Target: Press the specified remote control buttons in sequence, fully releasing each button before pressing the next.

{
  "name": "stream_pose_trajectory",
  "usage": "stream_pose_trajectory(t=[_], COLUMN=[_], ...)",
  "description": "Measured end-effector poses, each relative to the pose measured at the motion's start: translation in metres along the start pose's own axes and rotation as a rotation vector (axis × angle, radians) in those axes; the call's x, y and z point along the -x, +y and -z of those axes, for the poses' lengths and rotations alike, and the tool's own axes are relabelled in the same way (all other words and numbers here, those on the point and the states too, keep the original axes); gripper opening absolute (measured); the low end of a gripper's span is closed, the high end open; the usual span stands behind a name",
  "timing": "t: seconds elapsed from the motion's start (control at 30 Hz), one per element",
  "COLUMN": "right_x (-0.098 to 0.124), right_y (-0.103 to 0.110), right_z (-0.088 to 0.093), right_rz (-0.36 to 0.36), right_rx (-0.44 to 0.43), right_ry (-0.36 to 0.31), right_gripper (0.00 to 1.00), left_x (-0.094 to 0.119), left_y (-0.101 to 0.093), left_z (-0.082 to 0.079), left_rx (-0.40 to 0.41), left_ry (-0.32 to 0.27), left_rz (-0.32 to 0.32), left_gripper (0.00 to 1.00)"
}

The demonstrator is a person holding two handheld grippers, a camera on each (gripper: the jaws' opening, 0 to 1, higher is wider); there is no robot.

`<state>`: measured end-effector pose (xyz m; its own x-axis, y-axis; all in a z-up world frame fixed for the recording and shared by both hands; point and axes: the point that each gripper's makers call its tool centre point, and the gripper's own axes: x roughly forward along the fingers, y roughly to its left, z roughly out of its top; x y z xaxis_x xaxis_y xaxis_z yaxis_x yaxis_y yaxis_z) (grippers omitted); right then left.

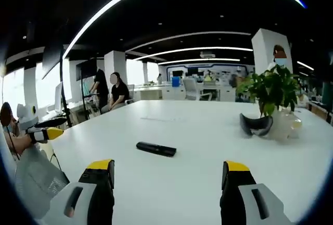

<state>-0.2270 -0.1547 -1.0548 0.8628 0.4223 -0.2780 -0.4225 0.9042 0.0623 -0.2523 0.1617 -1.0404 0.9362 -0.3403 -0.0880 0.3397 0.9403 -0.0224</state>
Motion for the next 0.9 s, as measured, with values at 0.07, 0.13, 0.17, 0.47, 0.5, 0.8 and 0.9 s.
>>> stream_pose_trajectory(t=[0.07, 0.13, 0.17, 0.47, 0.5, 0.8, 0.9], right_x=[0.001, 0.002, 0.002, 0.0, 0.0, -0.001, 0.001], right_y=[-0.001, -0.002, -0.003, -0.003, -0.002, -0.006, -0.012], right_z=[-0.002, -0.003, -0.003, 0.0, 0.001, 0.005, 0.003], right_rz=[0.007, 0.011, 0.012, 0.005, -0.002, 0.001, 0.02], right_rx=[-0.002, -0.009, -0.011, -0.022, -0.023, -0.046, -0.075], right_ry=[-0.011, -0.015, -0.015, -0.002, 0.002, 0.015, -0.005], right_gripper=[0.84, 0.84, 0.84, 0.83, 0.83, 0.8, 0.79], left_x=[-0.001, -0.001, -0.001, -0.001, -0.001, -0.002, -0.002], left_y=[-0.001, -0.002, -0.002, -0.001, -0.001, -0.002, -0.004], left_z=[0.003, 0.003, 0.002, 0.006, 0.005, 0.006, 0.004], left_rx=[0.004, 0.003, 0.003, 0.015, 0.014, 0.008, 0.004], left_ry=[0.014, 0.014, 0.011, 0.022, 0.022, 0.042, 0.041], left_rz=[0.006, 0.01, 0.009, 0.009, 0.007, -0.003, 0.002], left_gripper=[0.96, 0.96, 0.96, 0.96, 0.96, 0.96, 0.96])
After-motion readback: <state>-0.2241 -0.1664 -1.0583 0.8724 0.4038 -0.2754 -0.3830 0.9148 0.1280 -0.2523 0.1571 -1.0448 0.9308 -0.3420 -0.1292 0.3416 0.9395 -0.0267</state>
